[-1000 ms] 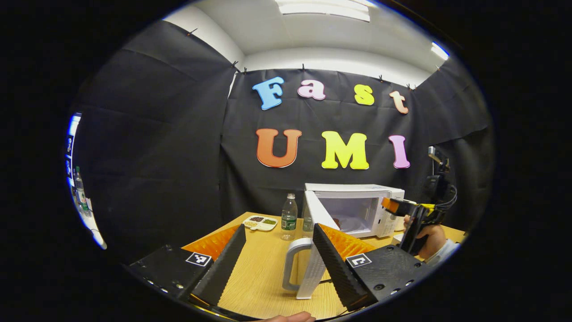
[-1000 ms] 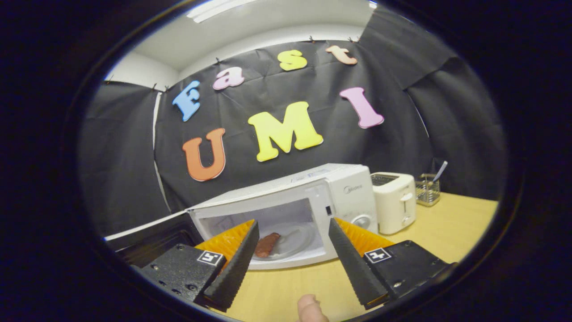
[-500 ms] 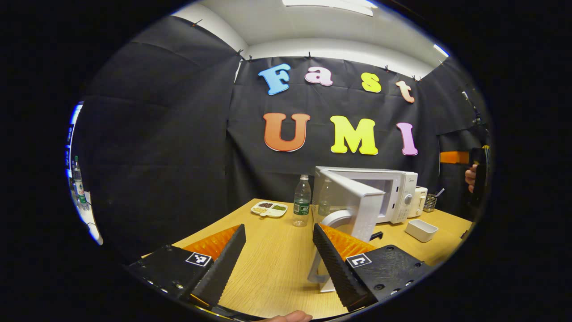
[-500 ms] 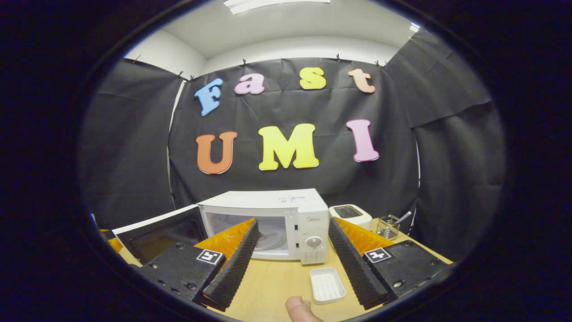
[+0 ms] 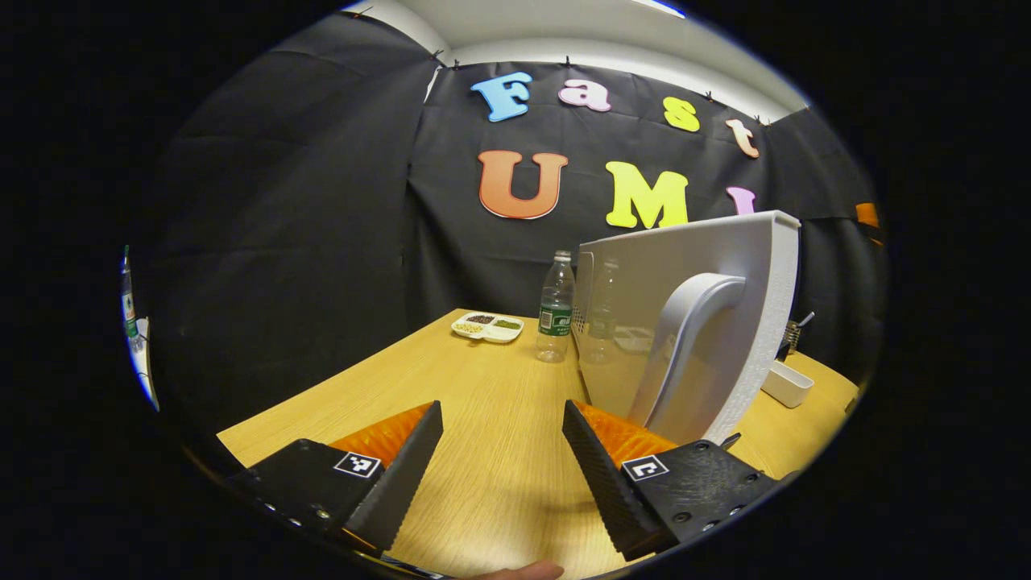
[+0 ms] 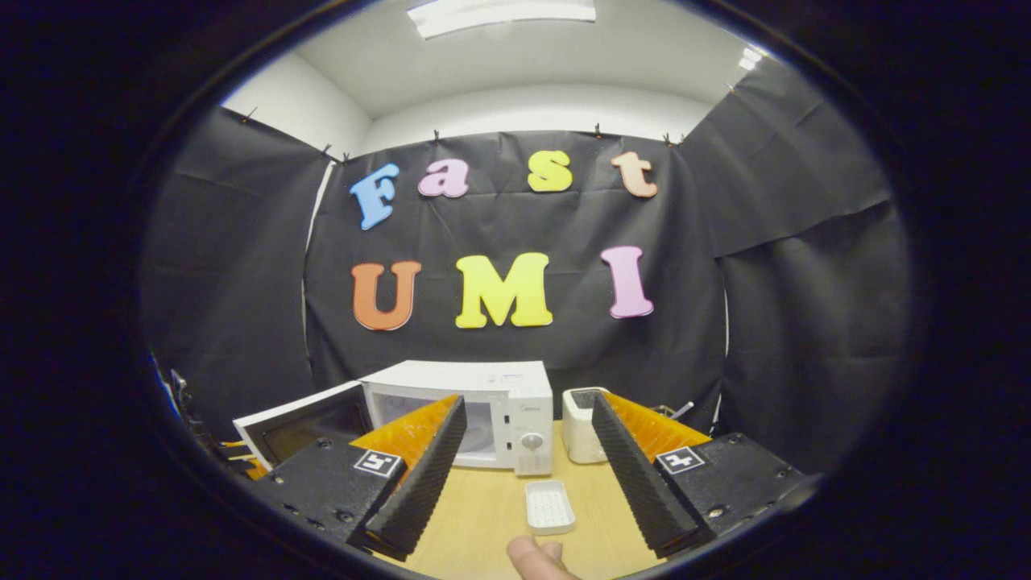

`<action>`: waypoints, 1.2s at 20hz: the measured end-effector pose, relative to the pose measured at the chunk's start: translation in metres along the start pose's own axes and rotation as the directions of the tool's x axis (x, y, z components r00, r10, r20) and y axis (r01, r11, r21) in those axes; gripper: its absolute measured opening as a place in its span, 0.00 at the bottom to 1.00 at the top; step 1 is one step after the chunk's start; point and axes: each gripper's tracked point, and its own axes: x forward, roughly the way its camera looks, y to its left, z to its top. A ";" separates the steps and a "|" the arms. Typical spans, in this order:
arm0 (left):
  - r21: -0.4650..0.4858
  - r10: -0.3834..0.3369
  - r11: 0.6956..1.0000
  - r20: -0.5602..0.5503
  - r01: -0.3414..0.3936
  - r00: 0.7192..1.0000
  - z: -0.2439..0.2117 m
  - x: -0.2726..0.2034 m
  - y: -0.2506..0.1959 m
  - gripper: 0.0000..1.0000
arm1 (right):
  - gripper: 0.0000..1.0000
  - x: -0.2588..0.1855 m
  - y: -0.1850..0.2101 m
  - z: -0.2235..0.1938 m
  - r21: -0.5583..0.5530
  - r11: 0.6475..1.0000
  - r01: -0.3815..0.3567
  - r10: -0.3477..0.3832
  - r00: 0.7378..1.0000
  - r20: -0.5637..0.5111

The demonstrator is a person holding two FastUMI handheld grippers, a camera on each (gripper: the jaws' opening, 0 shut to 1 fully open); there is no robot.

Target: Open the microwave oven with the left hand, put the food in, and close the microwave oven.

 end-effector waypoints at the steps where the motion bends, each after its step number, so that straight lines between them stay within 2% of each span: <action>1: 0.000 -0.028 1.000 0.014 0.028 0.999 0.004 -0.002 -0.009 0.93 | 1.00 -0.001 0.000 -0.003 0.005 1.000 -0.003 0.003 1.000 -0.011; 3: 0.007 -0.068 0.998 0.008 0.068 0.998 0.005 0.001 -0.028 0.86 | 1.00 -0.002 -0.001 -0.006 0.019 1.000 -0.011 0.011 1.000 -0.021; 4: 0.009 -0.097 0.995 -0.012 0.097 0.995 0.000 0.005 -0.035 0.70 | 1.00 -0.002 -0.003 -0.007 0.022 1.000 -0.008 0.008 1.000 -0.026; 6: 0.002 -0.107 0.994 -0.036 0.107 0.994 -0.002 0.006 -0.045 0.14 | 1.00 -0.002 -0.007 -0.008 0.024 1.000 -0.006 0.007 1.000 -0.027; 7: 0.000 -0.113 0.994 -0.038 0.113 0.993 -0.002 0.006 -0.050 0.25 | 1.00 -0.001 -0.009 -0.010 0.023 1.000 -0.005 0.005 1.000 -0.028; 8: 0.008 -0.114 0.993 -0.027 0.114 0.993 0.001 0.006 -0.056 0.23 | 1.00 -0.002 -0.010 -0.010 0.022 1.000 -0.006 0.006 1.000 -0.028; 9: 0.004 -0.110 0.994 -0.006 0.110 0.994 0.007 0.031 -0.057 0.25 | 1.00 -0.002 -0.011 -0.011 0.022 1.000 -0.007 0.008 1.000 -0.029; 10: -0.003 -0.114 0.994 0.000 0.114 0.994 0.007 0.007 -0.063 0.00 | 1.00 -0.003 -0.012 -0.011 0.022 1.000 -0.009 0.010 1.000 -0.029; 14: 0.075 -0.162 0.984 0.032 0.159 0.986 0.014 0.002 -0.097 0.00 | 1.00 -0.007 -0.019 -0.007 0.031 0.999 -0.009 0.010 1.000 -0.019; 24: 0.081 -0.298 0.952 0.033 0.295 0.954 0.025 0.028 -0.194 0.00 | 1.00 -0.012 -0.041 -0.007 0.008 1.000 -0.014 0.014 1.000 0.000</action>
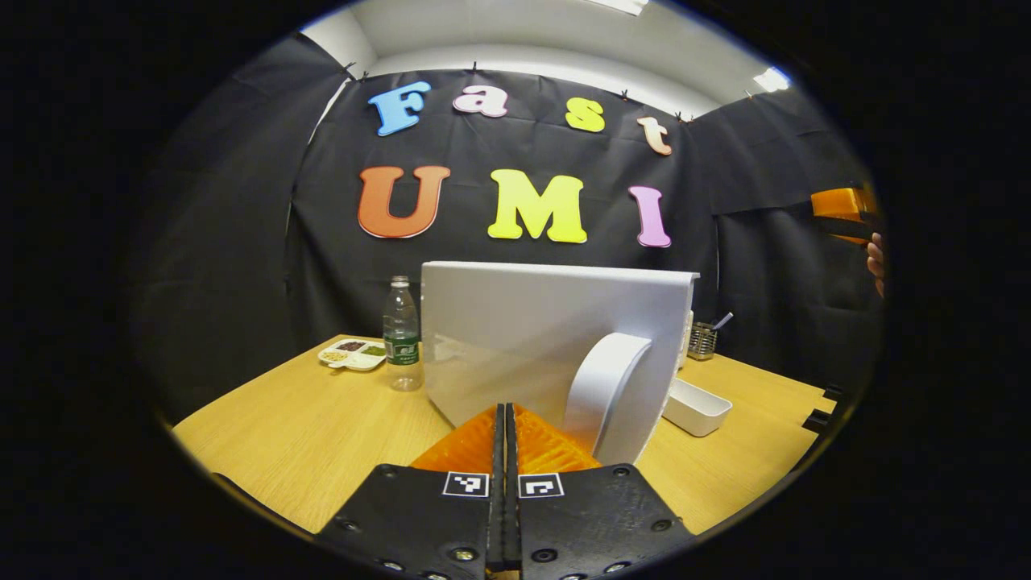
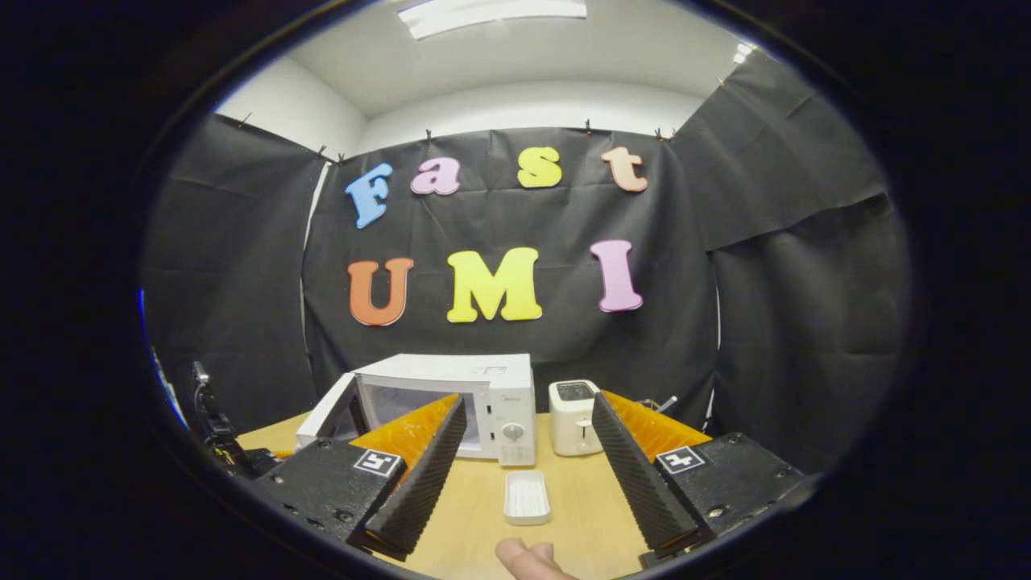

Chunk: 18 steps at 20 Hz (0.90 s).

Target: Open the microwave oven with the left hand, put the food in, and close the microwave oven.

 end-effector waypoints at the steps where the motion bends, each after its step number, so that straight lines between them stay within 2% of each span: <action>1: -0.008 -0.019 1.000 -0.002 0.019 1.000 0.001 0.008 -0.008 0.00 | 1.00 0.001 -0.003 0.001 -0.001 1.000 0.001 -0.001 1.000 0.004; 12: -0.001 -0.093 0.996 -0.011 0.093 0.996 0.007 0.068 -0.063 0.00 | 1.00 0.020 -0.020 -0.008 0.020 1.000 -0.007 0.007 1.000 -0.024; 18: -0.007 -0.087 0.996 -0.014 0.087 0.996 0.017 0.101 -0.086 0.00 | 1.00 0.029 -0.035 0.001 0.002 1.000 -0.007 0.007 1.000 0.007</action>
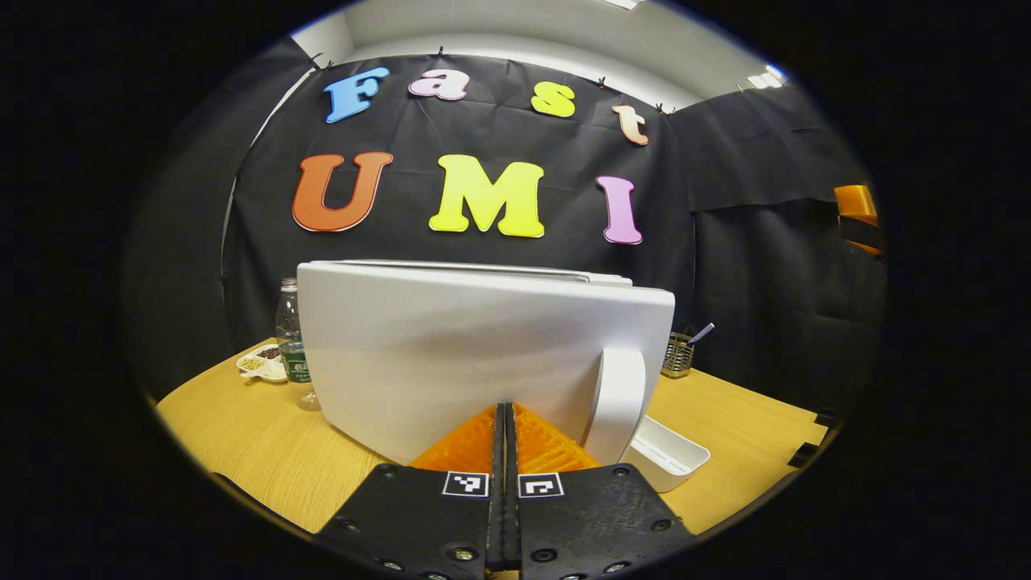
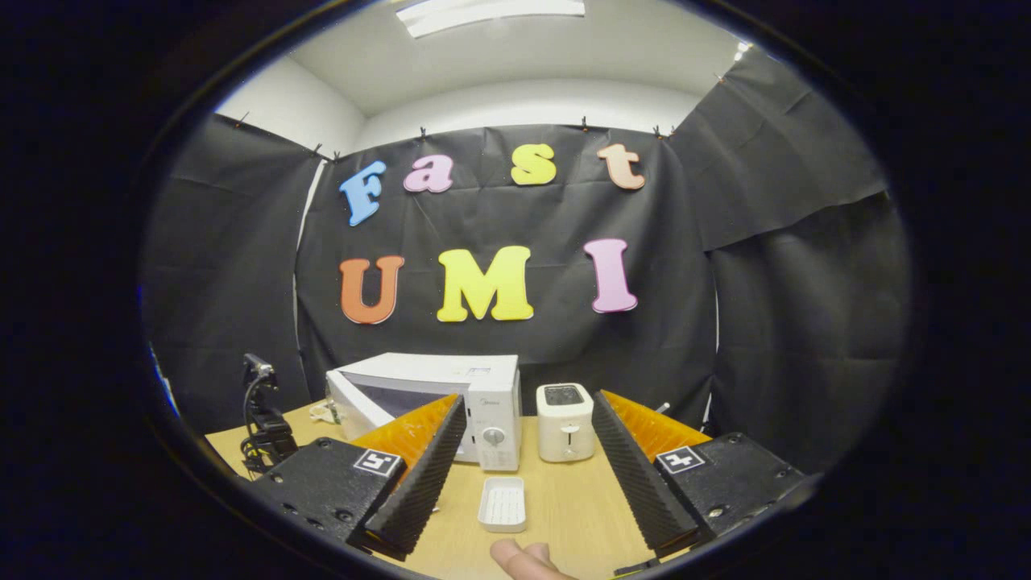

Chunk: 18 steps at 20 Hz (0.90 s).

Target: Open the microwave oven with the left hand, put the food in, and close the microwave oven.

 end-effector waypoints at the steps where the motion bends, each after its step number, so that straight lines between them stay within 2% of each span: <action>1: 0.014 0.007 1.000 0.001 -0.007 1.000 0.001 0.008 -0.003 0.00 | 1.00 0.002 -0.003 0.001 0.008 1.000 -0.001 0.001 1.000 0.004; 4: 0.006 0.000 1.000 -0.003 0.000 1.000 0.004 0.030 -0.019 0.00 | 1.00 0.006 -0.013 0.007 0.028 0.999 -0.016 0.015 1.000 0.019; 9: -0.027 0.032 0.999 -0.021 -0.032 0.999 0.006 0.071 -0.033 0.00 | 1.00 0.015 -0.040 0.008 0.017 1.000 -0.013 0.013 1.000 0.002; 18: -0.083 0.111 0.990 -0.033 -0.113 0.993 0.007 0.137 -0.021 0.00 | 1.00 0.019 -0.066 0.012 0.030 0.999 -0.014 0.014 1.000 -0.005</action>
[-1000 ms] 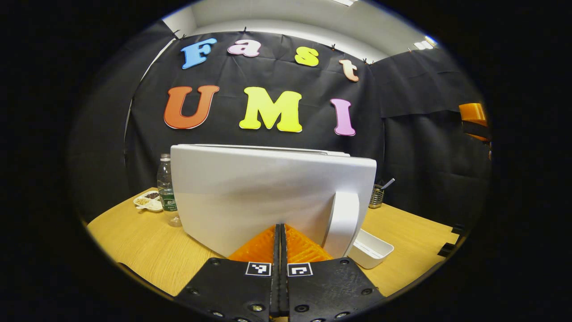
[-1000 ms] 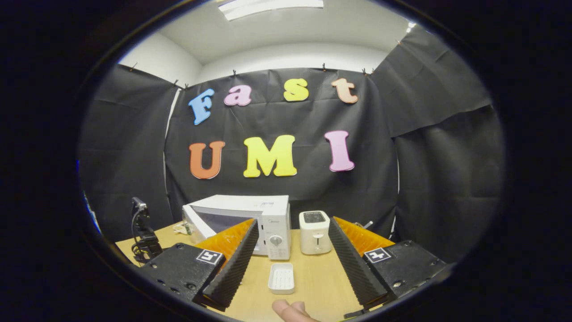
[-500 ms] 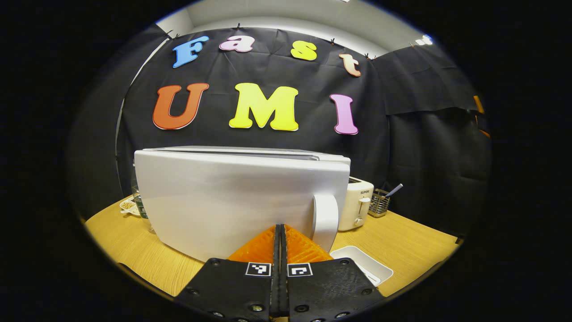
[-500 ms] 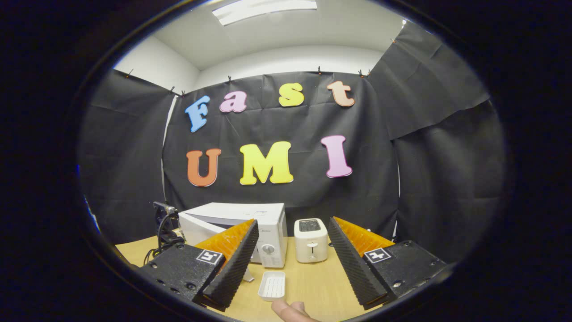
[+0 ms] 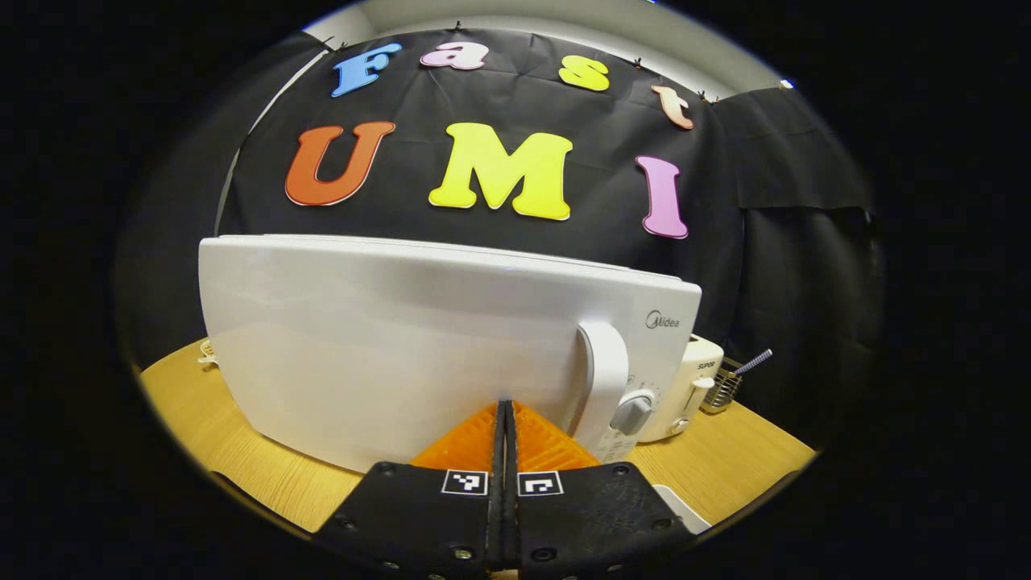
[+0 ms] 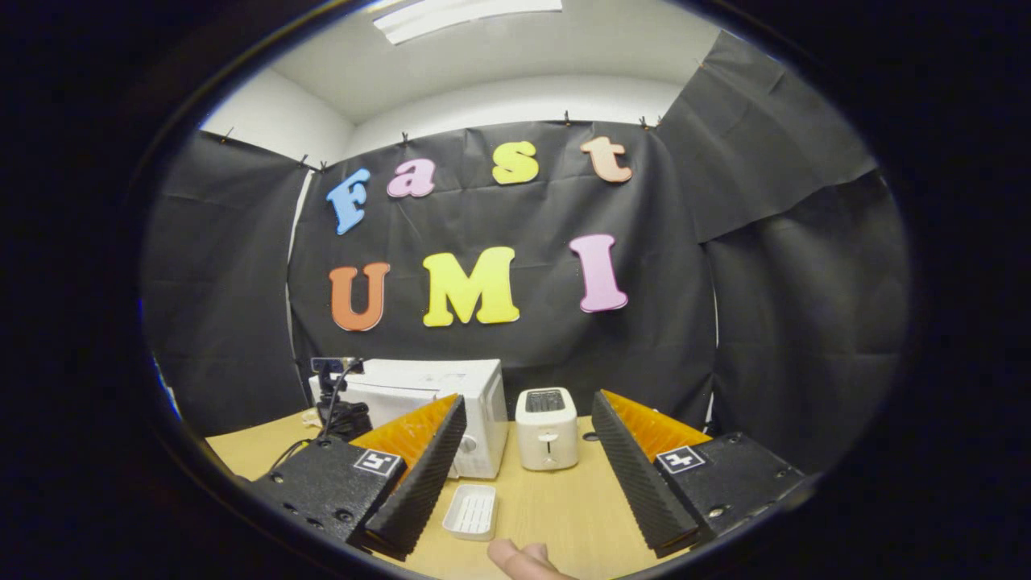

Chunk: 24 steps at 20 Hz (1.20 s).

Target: Open the microwave oven with the left hand, put the food in, and close the microwave oven.

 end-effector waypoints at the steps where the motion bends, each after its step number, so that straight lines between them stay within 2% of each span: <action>1: -0.009 0.009 1.000 -0.033 -0.010 0.999 -0.006 0.002 0.000 0.00 | 1.00 -0.003 -0.002 0.001 -0.010 1.000 0.005 -0.005 1.000 0.004; 5: 0.009 0.013 1.000 -0.028 -0.013 1.000 -0.005 0.002 0.000 0.00 | 1.00 -0.015 0.001 0.007 -0.022 1.000 0.009 -0.008 1.000 0.008; 8: -0.018 0.052 0.998 -0.062 -0.054 0.997 -0.006 -0.013 0.009 0.00 | 1.00 -0.020 0.007 0.009 -0.022 1.000 0.009 -0.009 1.000 0.000; 11: -0.038 0.043 0.998 -0.039 -0.044 0.998 0.014 -0.043 0.009 0.00 | 1.00 -0.028 0.010 0.011 -0.022 0.999 0.025 -0.025 1.000 -0.006; 15: 0.017 0.056 0.998 0.014 -0.057 0.998 0.050 -0.100 0.017 0.00 | 1.00 -0.039 0.016 0.014 -0.028 0.999 0.039 -0.039 0.999 -0.005; 16: 0.032 0.067 0.997 0.034 -0.068 0.997 0.061 -0.118 0.020 0.04 | 1.00 -0.042 0.018 0.015 -0.028 0.999 0.041 -0.041 0.999 -0.001; 17: 0.046 0.064 0.997 0.047 -0.066 0.997 0.069 -0.133 0.021 0.08 | 1.00 -0.045 0.023 0.016 -0.029 0.999 0.038 -0.038 0.999 -0.001; 18: 0.061 0.060 0.996 0.050 -0.063 0.997 0.076 -0.150 0.019 0.43 | 1.00 -0.050 0.027 0.016 -0.029 0.999 0.032 -0.032 0.999 0.000; 20: 0.083 0.078 0.993 0.059 -0.082 0.995 0.089 -0.183 0.025 0.92 | 1.00 -0.059 0.033 0.019 -0.022 0.999 0.027 -0.027 1.000 0.005; 21: 0.090 0.106 0.990 0.075 -0.113 0.991 0.096 -0.201 0.030 0.96 | 1.00 -0.065 0.036 0.020 -0.016 1.000 0.025 -0.025 1.000 0.008; 24: 0.086 0.133 0.986 0.108 -0.142 0.985 0.113 -0.248 0.033 0.95 | 1.00 -0.081 0.041 0.021 -0.013 0.999 0.030 -0.029 1.000 0.010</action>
